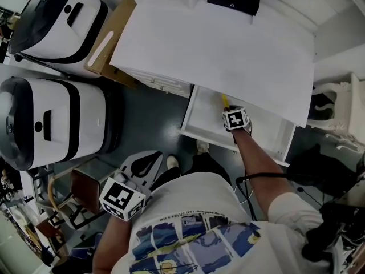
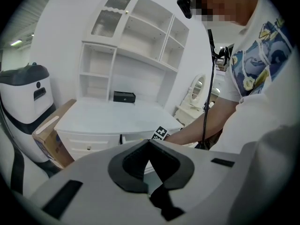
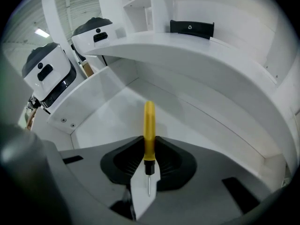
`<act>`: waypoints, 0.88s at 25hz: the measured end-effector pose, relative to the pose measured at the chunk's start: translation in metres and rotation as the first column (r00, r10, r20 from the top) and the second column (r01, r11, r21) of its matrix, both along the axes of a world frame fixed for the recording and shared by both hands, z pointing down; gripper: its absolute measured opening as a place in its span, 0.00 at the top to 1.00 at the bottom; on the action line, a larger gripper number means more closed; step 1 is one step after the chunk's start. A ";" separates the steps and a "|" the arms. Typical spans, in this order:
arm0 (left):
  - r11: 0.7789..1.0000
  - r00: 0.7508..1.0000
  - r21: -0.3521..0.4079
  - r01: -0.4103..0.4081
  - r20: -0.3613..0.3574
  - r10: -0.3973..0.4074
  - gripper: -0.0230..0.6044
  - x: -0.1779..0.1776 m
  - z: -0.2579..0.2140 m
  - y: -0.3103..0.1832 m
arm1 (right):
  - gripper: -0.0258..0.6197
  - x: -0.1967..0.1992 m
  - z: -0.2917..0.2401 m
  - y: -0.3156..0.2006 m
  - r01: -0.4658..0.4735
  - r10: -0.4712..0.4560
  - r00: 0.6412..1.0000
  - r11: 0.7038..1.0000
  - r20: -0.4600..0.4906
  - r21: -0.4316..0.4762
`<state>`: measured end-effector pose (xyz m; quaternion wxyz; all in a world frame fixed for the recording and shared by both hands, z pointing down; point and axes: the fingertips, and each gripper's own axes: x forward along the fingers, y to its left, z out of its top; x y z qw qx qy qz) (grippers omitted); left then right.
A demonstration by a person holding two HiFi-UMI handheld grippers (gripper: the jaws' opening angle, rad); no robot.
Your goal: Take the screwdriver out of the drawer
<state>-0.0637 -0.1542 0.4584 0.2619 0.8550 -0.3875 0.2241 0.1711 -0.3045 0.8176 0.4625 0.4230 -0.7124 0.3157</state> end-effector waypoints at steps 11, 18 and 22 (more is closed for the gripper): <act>0.996 0.997 0.061 -0.059 -0.038 0.062 0.94 -0.014 -0.013 0.011 | 0.82 -0.017 -0.049 0.016 0.095 -0.095 0.995 0.995 -0.009 0.025; 0.991 0.993 0.096 -0.094 -0.067 0.101 0.94 -0.020 -0.021 0.018 | 0.82 -0.017 -0.087 0.031 0.106 -0.105 0.994 0.992 -0.027 0.061; 0.987 0.990 0.120 -0.109 -0.076 0.119 0.94 -0.020 -0.027 0.031 | 0.82 -0.015 -0.111 0.042 0.102 -0.100 0.995 0.990 -0.022 0.099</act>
